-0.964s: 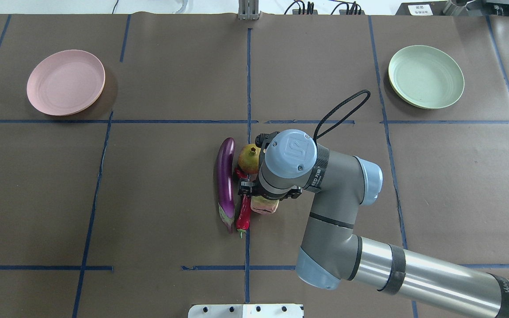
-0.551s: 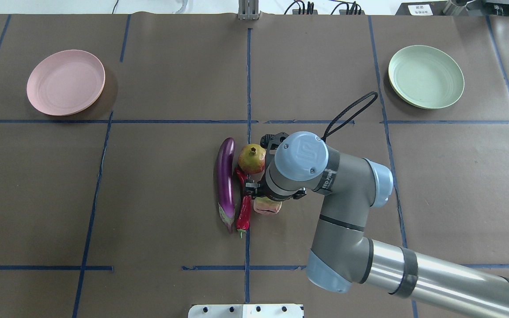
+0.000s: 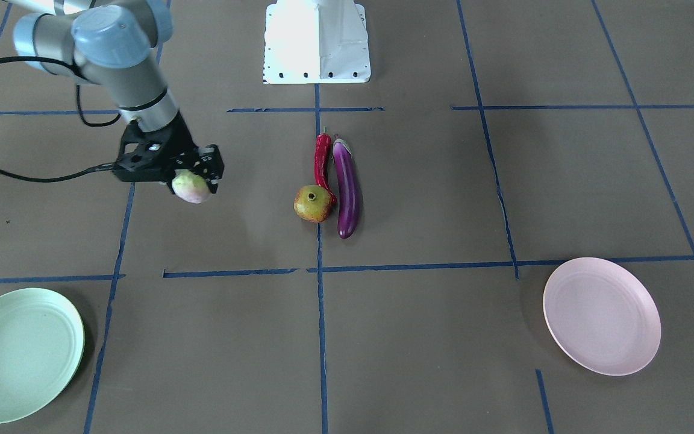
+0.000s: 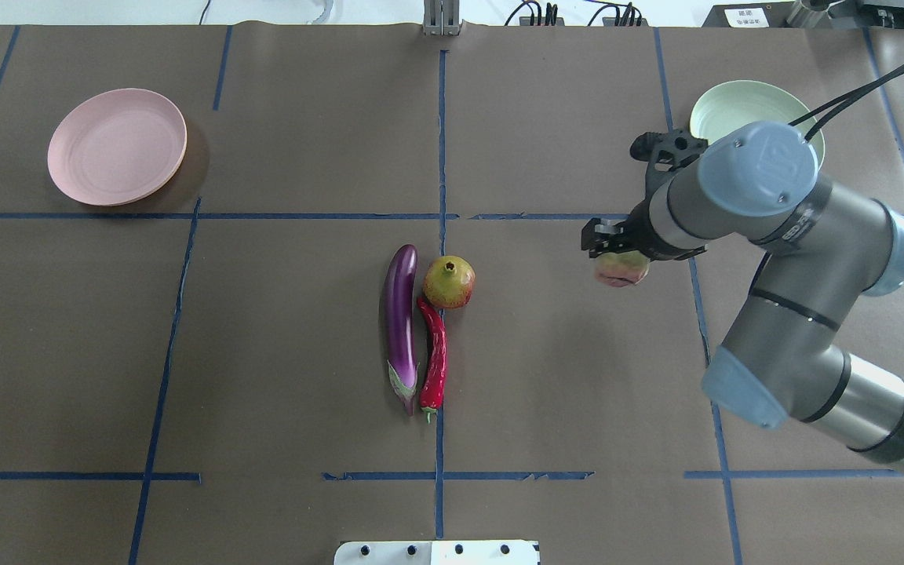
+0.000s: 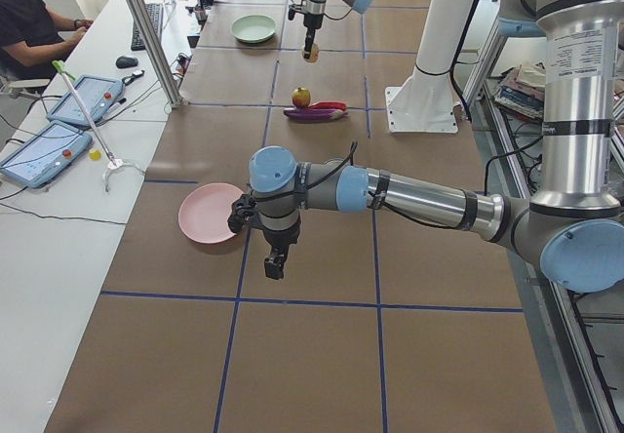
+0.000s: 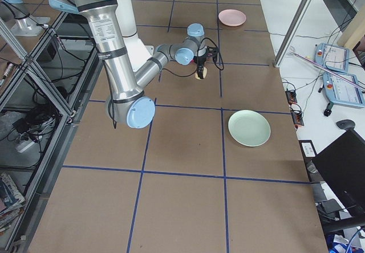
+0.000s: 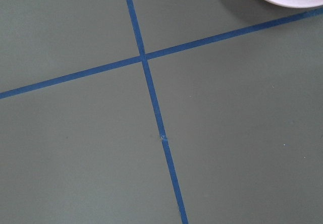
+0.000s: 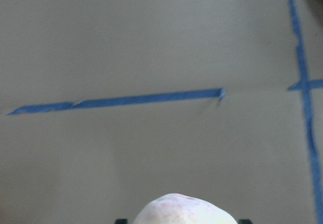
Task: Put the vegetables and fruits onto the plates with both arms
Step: 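Carry the apple to the green plate while the left arm reaches out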
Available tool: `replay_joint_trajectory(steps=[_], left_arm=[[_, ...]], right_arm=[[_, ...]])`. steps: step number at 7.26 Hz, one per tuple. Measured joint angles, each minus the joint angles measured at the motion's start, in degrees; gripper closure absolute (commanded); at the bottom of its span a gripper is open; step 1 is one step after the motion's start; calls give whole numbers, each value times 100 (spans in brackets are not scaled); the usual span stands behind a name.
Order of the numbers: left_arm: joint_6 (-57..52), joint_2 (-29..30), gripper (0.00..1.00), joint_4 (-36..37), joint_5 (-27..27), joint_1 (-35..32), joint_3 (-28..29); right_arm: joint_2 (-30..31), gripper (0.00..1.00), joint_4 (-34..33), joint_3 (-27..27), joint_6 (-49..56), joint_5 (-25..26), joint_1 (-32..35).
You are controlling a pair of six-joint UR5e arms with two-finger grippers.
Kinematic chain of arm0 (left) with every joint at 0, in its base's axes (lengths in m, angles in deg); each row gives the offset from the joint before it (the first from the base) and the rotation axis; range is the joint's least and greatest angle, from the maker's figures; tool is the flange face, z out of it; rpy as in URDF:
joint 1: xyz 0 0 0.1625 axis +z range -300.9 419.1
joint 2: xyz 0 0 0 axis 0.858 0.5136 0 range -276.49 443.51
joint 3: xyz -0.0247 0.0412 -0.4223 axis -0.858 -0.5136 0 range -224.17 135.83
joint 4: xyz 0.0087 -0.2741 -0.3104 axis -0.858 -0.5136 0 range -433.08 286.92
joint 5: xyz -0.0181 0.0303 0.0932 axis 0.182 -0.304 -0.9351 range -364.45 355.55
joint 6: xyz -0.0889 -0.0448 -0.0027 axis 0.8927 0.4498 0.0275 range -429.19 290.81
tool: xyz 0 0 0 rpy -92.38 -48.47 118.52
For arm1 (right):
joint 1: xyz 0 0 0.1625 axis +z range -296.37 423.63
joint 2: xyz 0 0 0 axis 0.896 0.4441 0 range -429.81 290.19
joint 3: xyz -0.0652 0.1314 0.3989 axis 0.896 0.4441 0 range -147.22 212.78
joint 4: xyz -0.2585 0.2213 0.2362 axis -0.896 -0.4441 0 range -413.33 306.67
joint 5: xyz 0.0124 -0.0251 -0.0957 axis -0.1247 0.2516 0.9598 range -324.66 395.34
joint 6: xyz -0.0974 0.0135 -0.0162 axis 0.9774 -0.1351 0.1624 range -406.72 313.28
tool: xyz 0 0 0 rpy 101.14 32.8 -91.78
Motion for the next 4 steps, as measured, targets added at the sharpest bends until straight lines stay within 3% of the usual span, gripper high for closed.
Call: replay_joint_trajectory(steps=[2,4], left_arm=[[341,35,0,-491,23,585,-67],[1904,247,0,-1349,169,1302,-107]], right_arm=[[73,98,34,919,1837,-439,1190],[-254,96,78,2166,3152,-674,2102]])
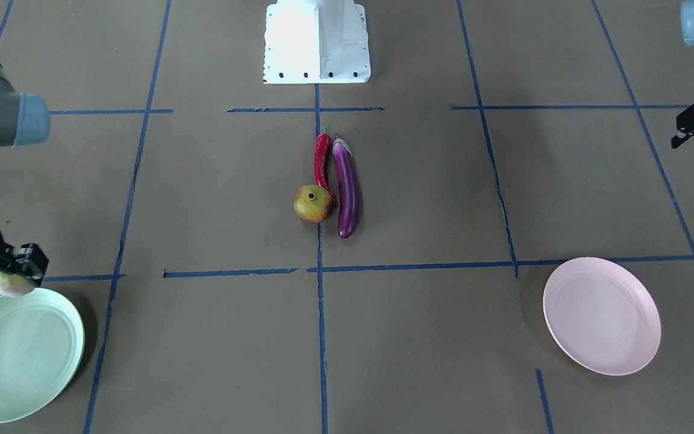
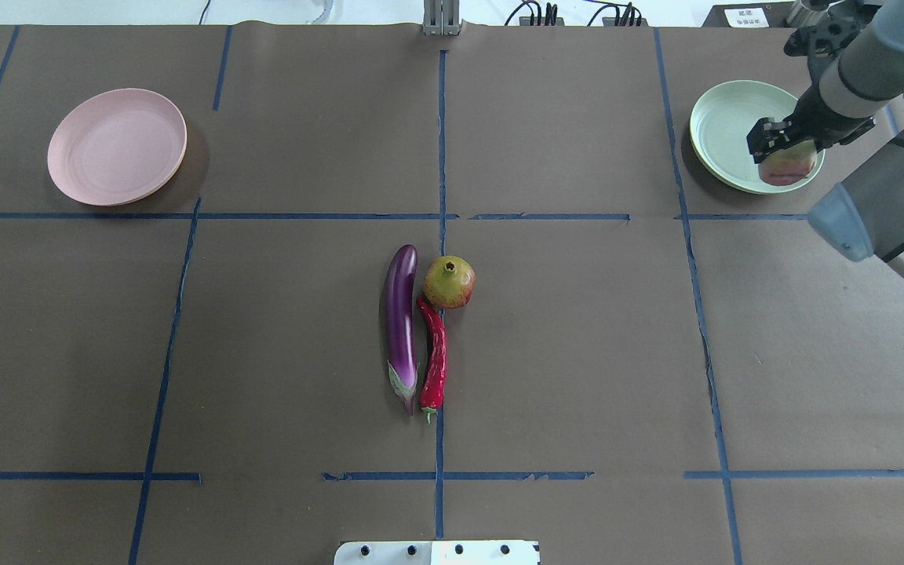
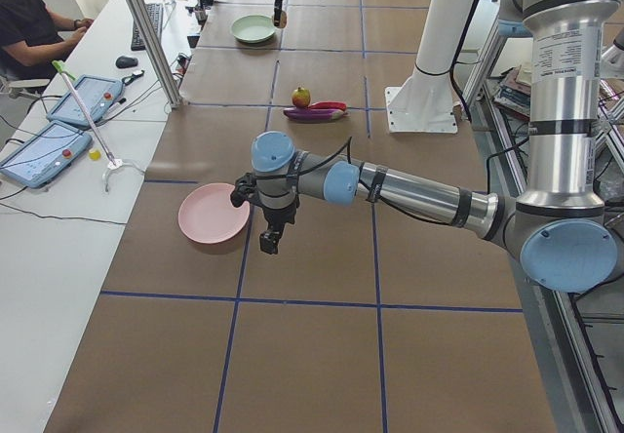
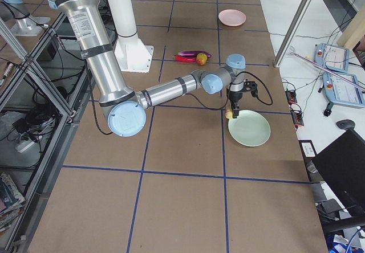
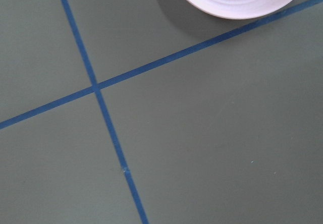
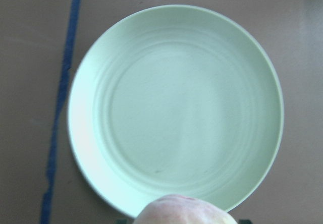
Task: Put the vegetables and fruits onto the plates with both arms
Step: 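Carry the apple to the green plate while the left arm reaches out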
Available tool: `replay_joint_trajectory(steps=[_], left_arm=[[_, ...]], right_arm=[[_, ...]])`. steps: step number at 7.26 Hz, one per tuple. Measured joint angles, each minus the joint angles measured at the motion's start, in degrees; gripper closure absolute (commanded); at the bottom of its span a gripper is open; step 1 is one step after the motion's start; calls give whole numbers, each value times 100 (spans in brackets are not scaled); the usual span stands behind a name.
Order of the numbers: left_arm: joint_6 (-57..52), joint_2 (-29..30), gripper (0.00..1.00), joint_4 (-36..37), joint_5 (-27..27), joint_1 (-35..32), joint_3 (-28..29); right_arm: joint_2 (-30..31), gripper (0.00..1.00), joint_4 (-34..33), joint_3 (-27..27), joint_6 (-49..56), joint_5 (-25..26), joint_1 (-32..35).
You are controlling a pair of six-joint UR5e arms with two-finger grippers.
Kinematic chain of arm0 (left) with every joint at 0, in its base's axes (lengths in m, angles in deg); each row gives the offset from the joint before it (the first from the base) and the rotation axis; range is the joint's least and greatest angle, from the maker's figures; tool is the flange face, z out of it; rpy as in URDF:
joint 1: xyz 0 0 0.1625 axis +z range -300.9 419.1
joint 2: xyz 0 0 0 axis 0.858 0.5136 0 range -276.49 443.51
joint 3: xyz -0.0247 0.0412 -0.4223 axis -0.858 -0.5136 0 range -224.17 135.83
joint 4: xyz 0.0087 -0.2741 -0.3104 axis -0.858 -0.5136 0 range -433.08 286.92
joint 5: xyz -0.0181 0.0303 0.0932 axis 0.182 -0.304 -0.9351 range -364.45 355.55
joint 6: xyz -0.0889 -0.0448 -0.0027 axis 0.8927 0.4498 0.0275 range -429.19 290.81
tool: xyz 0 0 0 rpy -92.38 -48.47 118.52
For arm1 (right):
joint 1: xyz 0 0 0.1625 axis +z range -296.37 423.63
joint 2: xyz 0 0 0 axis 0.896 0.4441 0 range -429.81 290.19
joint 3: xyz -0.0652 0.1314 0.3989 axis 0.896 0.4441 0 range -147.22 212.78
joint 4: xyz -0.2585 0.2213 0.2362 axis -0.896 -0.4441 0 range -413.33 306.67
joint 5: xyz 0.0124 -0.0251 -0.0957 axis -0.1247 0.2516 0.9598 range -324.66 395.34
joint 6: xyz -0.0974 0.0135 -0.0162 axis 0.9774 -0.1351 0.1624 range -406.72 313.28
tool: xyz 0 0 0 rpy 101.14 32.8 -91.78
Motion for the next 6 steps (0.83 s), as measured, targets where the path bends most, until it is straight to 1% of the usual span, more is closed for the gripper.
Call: replay_joint_trajectory(steps=[1,2,3,4,6], left_arm=[[981,249,0,-435,6,538,5],[1917,650,0,-669,-40,1110,23],[2837,1206,0,-749,-246,1727,68],[3761,1766,0,-766,-656,2422,130],[5222,2694,0,-769,-1721,3730,396]], right_arm=[[-252,92,108,673,314,-18,240],[-451,88,339,1255,434,-19,333],[-585,67,623,1675,471,-15,353],[-647,2,827,1900,483,-11,339],[-681,0,966,2012,464,8,257]])
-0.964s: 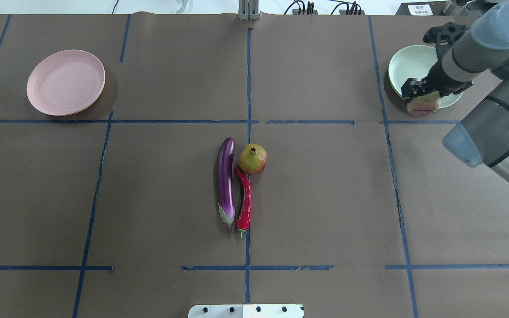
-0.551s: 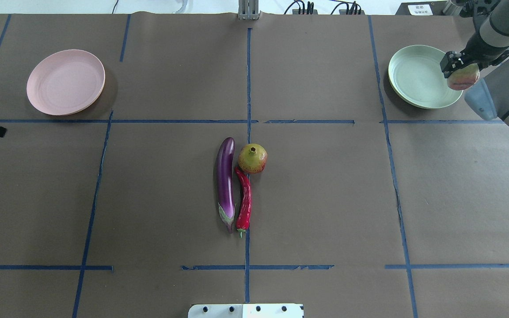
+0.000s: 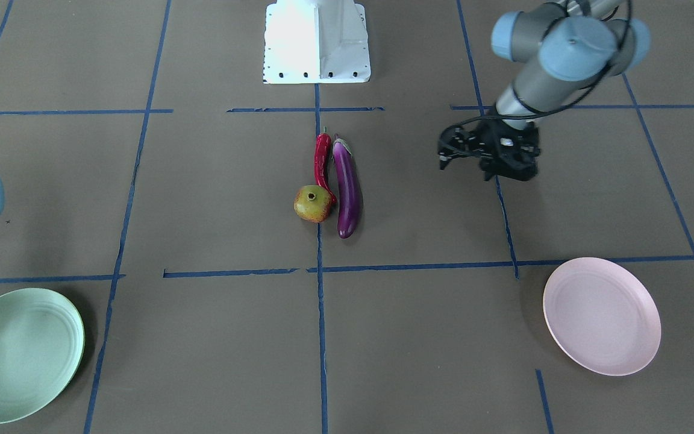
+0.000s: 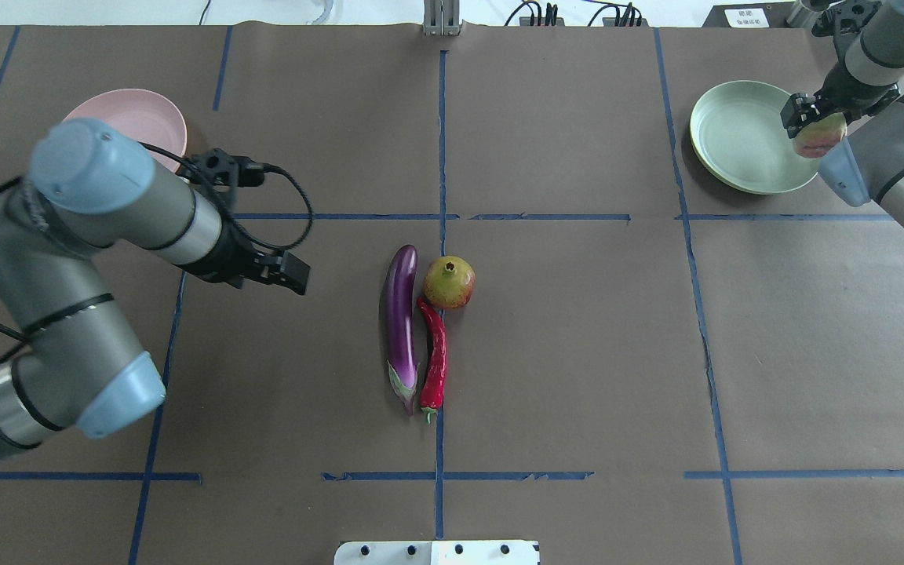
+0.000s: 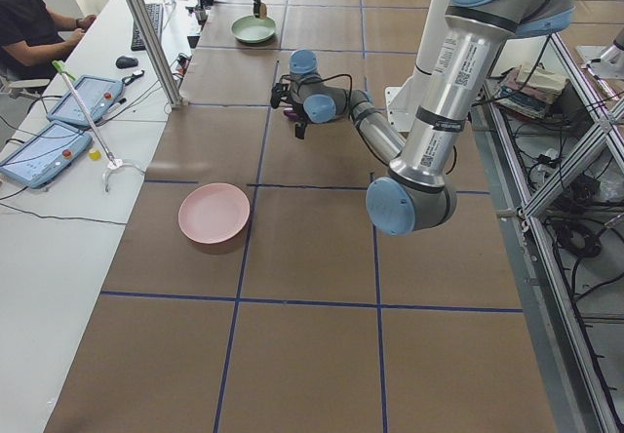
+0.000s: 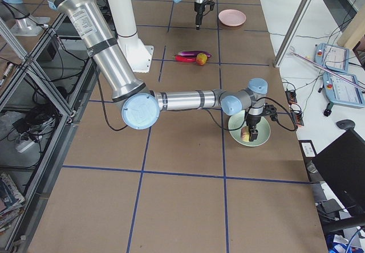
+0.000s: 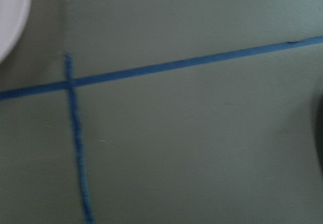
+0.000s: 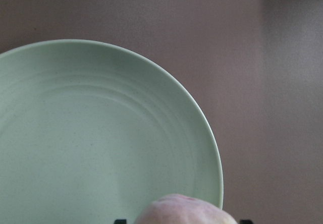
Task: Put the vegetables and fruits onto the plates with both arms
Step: 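Release the apple while the left gripper carries the eggplant to the pink plate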
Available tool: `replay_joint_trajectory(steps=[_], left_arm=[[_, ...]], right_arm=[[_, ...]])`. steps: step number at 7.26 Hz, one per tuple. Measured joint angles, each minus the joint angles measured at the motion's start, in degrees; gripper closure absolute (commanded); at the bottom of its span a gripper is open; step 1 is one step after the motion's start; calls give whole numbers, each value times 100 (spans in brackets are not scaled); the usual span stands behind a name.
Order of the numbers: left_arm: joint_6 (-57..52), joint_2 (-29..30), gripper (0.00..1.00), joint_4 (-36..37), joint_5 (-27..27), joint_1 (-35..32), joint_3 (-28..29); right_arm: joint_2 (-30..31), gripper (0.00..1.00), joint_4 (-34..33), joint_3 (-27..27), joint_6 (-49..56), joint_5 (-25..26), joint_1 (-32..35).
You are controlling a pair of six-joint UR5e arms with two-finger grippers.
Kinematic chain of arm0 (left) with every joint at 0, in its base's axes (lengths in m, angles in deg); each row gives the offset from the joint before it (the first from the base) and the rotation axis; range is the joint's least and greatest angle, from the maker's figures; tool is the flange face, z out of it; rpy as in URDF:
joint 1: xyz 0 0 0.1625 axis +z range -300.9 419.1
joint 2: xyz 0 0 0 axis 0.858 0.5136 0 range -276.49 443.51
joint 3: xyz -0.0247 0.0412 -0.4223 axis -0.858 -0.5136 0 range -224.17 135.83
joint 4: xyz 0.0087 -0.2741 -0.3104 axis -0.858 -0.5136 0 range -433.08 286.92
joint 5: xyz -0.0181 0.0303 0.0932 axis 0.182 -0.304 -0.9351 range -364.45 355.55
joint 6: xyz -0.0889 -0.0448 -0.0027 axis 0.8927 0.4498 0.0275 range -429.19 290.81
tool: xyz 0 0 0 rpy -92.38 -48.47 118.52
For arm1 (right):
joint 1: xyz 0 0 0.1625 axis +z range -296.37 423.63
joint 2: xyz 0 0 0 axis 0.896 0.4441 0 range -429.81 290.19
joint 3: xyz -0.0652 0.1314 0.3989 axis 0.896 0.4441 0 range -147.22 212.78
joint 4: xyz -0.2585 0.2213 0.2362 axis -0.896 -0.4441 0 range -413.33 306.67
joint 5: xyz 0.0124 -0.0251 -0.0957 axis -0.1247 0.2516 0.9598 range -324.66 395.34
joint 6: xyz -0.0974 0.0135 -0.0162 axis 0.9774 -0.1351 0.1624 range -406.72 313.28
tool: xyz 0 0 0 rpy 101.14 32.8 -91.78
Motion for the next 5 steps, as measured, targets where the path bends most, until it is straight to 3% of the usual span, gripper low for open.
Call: replay_joint_trajectory(steps=[2,3,4,5], left_arm=[[954,672,0,-8,-1019,967,427],[1132,890,7,-18,-1469,1268,657],[1199,1069,33,-28,-1688,1401,898],[1221,1188,74,-27,-1769,1447,1077]], right_arm=[[-5,0,52,-29,-18,-1,-29],[-6,0,89,-40,-27,-1,-28],[-6,0,130,-46,-35,-8,-21],[-5,0,150,-51,-42,-17,-16]])
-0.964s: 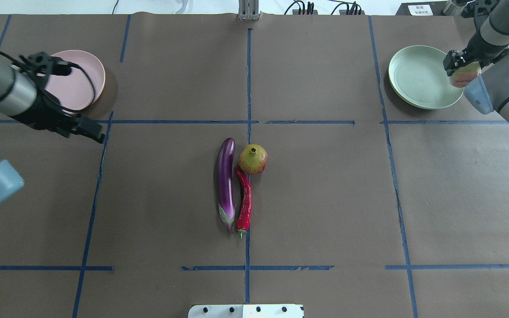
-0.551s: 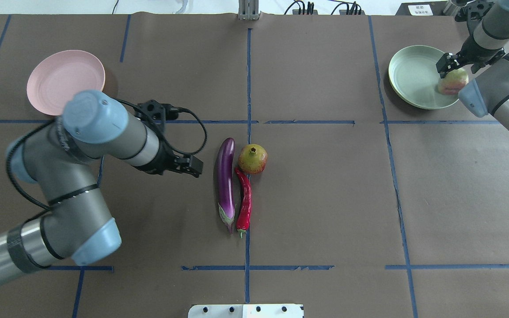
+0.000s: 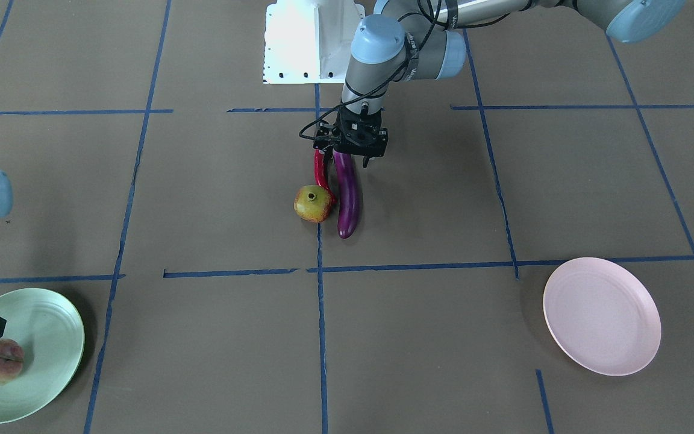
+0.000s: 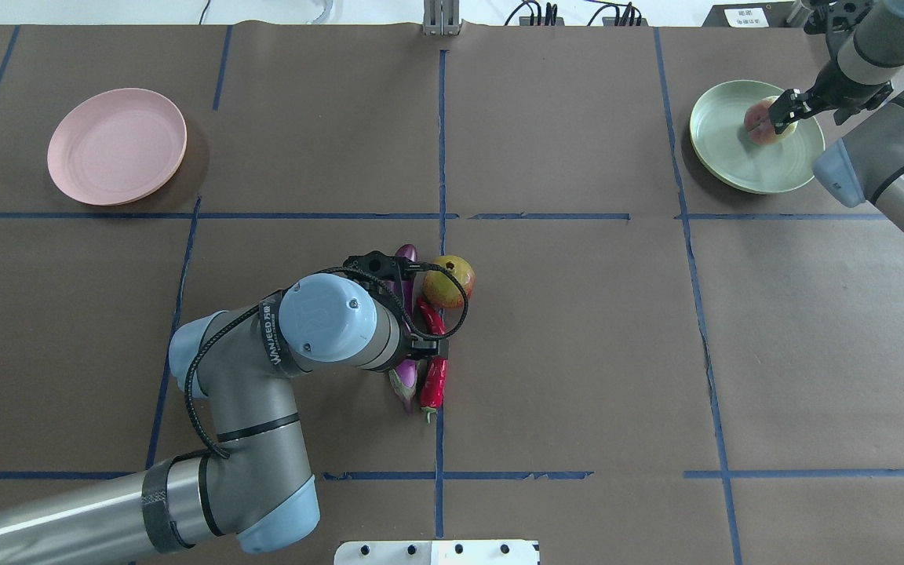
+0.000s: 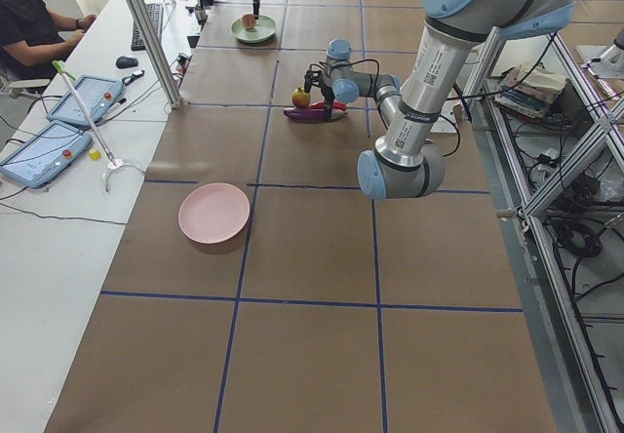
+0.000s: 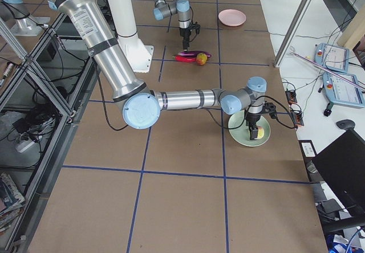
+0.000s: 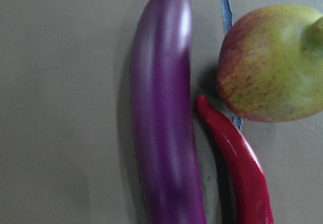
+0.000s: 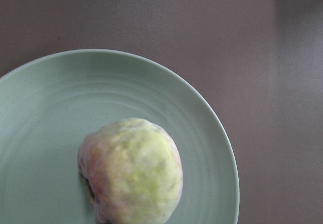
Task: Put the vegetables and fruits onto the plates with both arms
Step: 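Release the apple while the left gripper carries the eggplant to the pink plate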
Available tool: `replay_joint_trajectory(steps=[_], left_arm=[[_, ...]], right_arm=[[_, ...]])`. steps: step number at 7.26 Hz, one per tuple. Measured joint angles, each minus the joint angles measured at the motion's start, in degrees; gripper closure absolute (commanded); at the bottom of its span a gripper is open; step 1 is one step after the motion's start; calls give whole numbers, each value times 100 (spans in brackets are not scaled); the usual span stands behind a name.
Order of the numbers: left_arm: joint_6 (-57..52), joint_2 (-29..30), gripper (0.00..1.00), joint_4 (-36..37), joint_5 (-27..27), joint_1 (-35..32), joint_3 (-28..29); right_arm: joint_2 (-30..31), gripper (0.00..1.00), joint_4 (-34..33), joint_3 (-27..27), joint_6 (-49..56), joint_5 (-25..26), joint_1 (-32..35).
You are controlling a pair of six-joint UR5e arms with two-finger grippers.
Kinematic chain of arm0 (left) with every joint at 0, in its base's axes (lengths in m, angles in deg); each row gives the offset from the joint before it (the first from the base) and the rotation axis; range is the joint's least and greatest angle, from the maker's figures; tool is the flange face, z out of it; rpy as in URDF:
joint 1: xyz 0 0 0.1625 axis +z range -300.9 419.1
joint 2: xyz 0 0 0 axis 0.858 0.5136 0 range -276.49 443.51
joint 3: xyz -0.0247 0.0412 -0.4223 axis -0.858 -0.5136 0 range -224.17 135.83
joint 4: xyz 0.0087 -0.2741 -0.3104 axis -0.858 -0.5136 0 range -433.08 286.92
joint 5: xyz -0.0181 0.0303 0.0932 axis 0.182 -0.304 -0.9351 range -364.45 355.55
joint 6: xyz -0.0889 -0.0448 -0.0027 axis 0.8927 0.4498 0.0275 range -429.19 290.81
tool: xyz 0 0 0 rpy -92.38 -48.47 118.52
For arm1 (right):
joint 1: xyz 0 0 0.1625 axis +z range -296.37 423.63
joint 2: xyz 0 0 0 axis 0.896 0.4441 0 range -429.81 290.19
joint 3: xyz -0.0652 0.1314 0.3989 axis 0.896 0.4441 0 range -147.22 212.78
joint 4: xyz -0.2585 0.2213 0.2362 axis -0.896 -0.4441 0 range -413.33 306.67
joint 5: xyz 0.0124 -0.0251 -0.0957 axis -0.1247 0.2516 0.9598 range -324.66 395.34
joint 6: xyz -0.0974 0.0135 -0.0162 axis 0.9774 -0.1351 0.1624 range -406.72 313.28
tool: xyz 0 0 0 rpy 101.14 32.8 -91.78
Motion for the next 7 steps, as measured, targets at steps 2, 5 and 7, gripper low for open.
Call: replay_joint_trajectory(steps=[2,5,7], left_arm=[[14,8,100,25,-43,-8,59],[21,-90,100,32,-38,-211,-187],[26,-223,100,39,-30,-729,-561]], right_arm=[[9,0,11,-3,-4,-12,5],[16,0,13,-15,-12,-15,6],[16,0,72,-89,-17,-10,-30]])
